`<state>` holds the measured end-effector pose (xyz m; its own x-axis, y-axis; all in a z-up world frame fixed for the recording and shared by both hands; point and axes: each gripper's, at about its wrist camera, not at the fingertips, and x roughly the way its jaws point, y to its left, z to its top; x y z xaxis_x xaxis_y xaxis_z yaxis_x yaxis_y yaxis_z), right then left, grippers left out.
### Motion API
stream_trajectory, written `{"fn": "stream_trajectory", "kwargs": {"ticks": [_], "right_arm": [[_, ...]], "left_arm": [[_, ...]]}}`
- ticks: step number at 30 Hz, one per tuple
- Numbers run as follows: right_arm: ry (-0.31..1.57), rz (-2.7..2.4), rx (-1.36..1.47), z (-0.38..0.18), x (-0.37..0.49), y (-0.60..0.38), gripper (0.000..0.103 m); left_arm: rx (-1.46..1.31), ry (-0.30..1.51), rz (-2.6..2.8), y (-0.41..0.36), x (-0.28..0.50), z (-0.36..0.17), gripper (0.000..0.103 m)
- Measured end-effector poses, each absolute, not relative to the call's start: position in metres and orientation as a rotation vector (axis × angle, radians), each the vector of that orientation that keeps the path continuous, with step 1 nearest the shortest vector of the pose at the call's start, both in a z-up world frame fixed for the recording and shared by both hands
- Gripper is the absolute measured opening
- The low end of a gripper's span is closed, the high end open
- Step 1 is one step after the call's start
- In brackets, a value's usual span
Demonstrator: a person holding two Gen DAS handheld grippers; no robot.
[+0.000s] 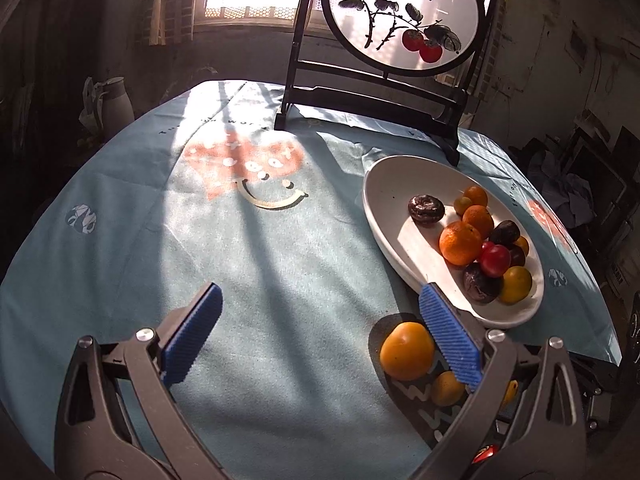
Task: Organize fruits
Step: 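Grasp a spotted yellow fruit with the right tool while the left tool grasps an orange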
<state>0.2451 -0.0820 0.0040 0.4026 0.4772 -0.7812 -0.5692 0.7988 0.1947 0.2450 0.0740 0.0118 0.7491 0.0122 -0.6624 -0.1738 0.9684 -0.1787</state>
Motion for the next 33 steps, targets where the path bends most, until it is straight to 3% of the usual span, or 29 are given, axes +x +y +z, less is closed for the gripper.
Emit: {"fn": "stream_trajectory", "kwargs": {"ticks": [4, 11, 14, 16, 33], "right_arm": [[0.972, 0.661, -0.128, -0.002, 0.244, -0.08, 0.04], [0.922, 0.626, -0.033, 0.011, 0.249, -0.097, 0.039], [0.927, 0.603, -0.018, 0.011, 0.252, -0.101, 0.039], [0.926, 0.585, -0.021, 0.01, 0.252, -0.102, 0.039], [0.936, 0.577, -0.018, 0.009, 0.252, -0.103, 0.039]], "left_arm": [[-0.236, 0.727, 0.097, 0.073, 0.245, 0.01, 0.101], [-0.256, 0.814, -0.063, 0.061, 0.248, 0.0, 0.097], [-0.235, 0.848, -0.133, 0.051, 0.248, -0.006, 0.075], [-0.22, 0.869, -0.169, 0.044, 0.249, -0.01, 0.054], [-0.092, 0.914, -0.204, 0.02, 0.252, -0.029, 0.043]]}}
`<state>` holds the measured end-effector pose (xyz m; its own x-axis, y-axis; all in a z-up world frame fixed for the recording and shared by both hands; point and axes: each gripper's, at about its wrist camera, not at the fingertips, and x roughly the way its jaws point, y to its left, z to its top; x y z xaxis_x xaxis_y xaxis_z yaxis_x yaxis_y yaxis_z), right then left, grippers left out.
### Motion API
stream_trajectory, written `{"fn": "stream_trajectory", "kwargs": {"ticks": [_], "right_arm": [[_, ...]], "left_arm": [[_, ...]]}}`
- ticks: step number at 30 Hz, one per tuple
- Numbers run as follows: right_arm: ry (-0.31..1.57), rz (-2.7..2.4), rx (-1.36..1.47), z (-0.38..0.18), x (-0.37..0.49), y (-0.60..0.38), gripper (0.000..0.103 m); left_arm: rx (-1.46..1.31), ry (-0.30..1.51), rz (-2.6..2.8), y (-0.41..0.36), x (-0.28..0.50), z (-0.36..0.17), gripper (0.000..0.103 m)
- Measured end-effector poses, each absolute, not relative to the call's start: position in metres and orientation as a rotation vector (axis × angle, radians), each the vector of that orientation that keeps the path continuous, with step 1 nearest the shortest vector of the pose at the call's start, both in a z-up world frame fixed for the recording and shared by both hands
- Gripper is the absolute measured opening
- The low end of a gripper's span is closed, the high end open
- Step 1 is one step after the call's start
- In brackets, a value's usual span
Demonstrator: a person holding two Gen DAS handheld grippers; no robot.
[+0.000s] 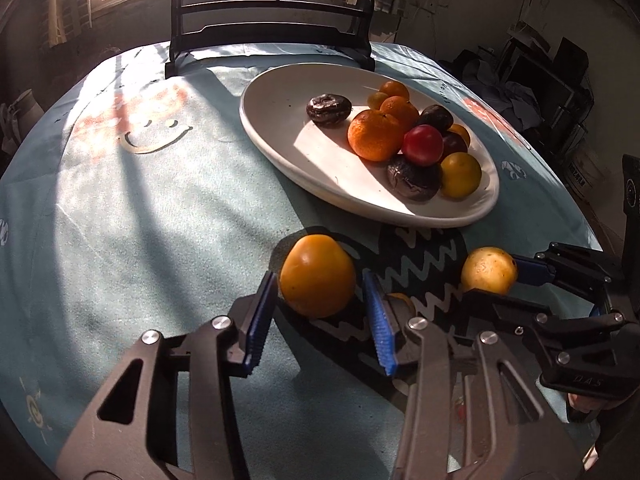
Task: Organize fruits
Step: 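Grasp a spotted yellow fruit with the right tool while the left tool grasps an orange, then carry the spotted yellow fruit and orange to the plate and open both tools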
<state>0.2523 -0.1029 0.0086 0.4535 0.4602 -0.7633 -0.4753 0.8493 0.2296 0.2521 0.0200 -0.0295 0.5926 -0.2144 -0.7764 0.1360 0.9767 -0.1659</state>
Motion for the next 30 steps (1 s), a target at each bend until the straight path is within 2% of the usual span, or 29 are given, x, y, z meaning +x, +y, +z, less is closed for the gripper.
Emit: {"fn": "stream_trajectory", "kwargs": {"ticks": [3, 14, 19, 24, 30], "right_arm": [[0.934, 0.577, -0.018, 0.009, 0.252, -0.103, 0.039], [0.922, 0.626, 0.015, 0.014, 0.248, -0.105, 0.039], [0.784, 0.602, 0.061, 0.037, 0.246, -0.117, 0.039], [0.68, 0.504, 0.101, 0.052, 0.27, -0.132, 0.039], [0.667, 0.417, 0.137, 0.047, 0.317, -0.138, 0.039]], "left_arm": [[-0.077, 0.916, -0.201, 0.019, 0.253, -0.032, 0.038], [-0.09, 0.872, -0.2, 0.021, 0.246, -0.018, 0.038], [-0.082, 0.778, -0.181, 0.02, 0.241, 0.0, 0.038], [-0.084, 0.741, -0.165, 0.013, 0.263, 0.01, 0.038], [-0.087, 0.704, -0.145, 0.002, 0.308, 0.015, 0.038]]}}
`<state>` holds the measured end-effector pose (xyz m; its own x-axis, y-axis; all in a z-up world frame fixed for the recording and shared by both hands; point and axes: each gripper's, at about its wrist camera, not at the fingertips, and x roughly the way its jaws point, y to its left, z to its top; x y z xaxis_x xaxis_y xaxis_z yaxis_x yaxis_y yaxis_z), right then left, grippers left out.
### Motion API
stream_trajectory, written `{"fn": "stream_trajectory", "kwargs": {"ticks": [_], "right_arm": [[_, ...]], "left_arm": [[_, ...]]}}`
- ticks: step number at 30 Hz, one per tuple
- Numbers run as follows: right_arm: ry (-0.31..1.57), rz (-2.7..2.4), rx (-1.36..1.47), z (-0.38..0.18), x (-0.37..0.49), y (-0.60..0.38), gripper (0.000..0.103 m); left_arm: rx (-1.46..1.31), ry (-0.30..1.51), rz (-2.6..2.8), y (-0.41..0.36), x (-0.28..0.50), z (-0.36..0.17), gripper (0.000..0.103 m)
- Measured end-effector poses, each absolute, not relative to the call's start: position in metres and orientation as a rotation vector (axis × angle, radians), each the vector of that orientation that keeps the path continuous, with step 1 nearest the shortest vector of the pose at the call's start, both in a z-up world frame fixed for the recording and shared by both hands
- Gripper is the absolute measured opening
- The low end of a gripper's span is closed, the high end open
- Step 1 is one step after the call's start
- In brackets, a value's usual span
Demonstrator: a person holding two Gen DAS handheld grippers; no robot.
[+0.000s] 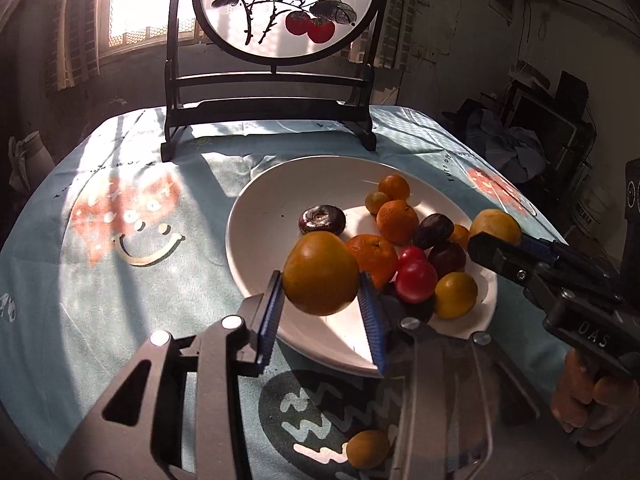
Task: Organize fruits
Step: 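Carry the spotted yellow fruit and orange to the plate and open both tools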
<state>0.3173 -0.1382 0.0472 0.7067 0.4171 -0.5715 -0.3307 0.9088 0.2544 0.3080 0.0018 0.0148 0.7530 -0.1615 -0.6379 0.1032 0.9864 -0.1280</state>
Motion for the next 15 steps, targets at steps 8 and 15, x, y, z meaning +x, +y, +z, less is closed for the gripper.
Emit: {"fn": "stream_trajectory", "kwargs": {"ticks": [8, 15], "right_arm": [[0.703, 0.404, 0.122, 0.044, 0.322, -0.137, 0.043], [0.698, 0.458, 0.048, 0.05, 0.291, -0.121, 0.043]], "left_arm": [[-0.03, 0.583, -0.048, 0.007, 0.29, 0.031, 0.088], [-0.037, 0.644, -0.005, 0.017, 0.273, 0.014, 0.092]]}}
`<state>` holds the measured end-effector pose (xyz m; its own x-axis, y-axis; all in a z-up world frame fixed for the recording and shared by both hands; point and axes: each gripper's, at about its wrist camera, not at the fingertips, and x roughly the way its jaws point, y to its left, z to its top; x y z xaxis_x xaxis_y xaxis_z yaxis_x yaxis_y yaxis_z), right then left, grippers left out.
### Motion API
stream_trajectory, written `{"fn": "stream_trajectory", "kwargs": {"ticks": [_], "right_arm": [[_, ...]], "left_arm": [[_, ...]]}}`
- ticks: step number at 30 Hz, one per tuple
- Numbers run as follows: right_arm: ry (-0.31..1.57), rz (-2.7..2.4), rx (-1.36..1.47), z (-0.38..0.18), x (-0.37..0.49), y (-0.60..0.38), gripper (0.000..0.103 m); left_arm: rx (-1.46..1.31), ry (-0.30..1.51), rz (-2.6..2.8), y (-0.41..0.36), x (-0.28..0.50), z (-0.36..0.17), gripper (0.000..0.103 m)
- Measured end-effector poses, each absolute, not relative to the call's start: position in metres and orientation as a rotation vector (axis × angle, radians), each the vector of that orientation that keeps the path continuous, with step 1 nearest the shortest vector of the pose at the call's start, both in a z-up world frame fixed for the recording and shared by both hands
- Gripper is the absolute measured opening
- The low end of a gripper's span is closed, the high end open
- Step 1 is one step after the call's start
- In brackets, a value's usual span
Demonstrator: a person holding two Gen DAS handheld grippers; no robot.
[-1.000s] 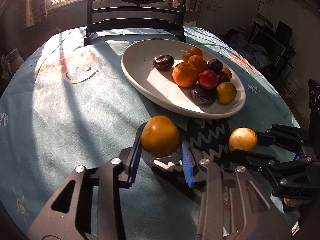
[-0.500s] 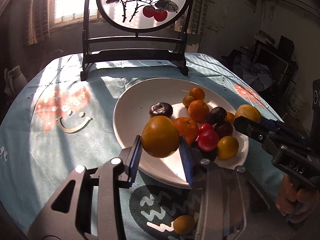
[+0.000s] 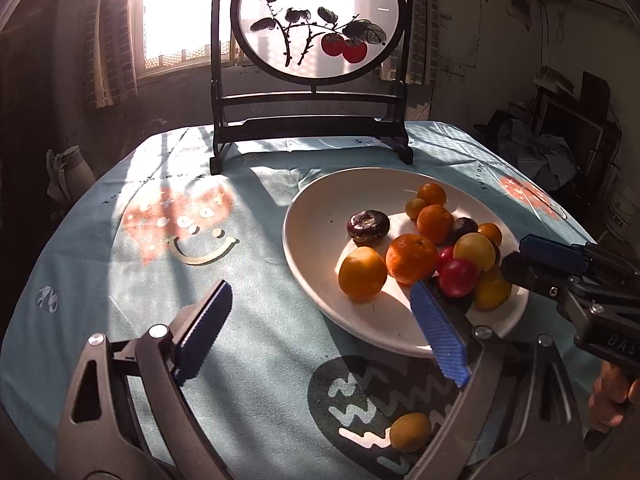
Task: Organize fruits
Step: 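Carry the spotted yellow fruit and orange to the plate and open both tools, then grasp a red tomato with the right tool while the left tool moves to a small yellow fruit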
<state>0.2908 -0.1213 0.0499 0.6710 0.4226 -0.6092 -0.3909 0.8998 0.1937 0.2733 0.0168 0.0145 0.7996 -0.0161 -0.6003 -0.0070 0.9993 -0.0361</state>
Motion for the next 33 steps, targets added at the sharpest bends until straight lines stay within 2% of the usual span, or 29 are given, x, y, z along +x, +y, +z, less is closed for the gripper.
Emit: {"fn": "stream_trajectory", "kwargs": {"ticks": [13, 33], "right_arm": [[0.725, 0.551, -0.055, 0.046, 0.241, -0.109, 0.043], [0.934, 0.79, -0.257, 0.011, 0.191, -0.064, 0.043]], "left_arm": [[-0.006, 0.652, 0.003, 0.017, 0.244, 0.011, 0.097], [-0.03, 0.684, 0.062, 0.034, 0.241, 0.011, 0.098]]}}
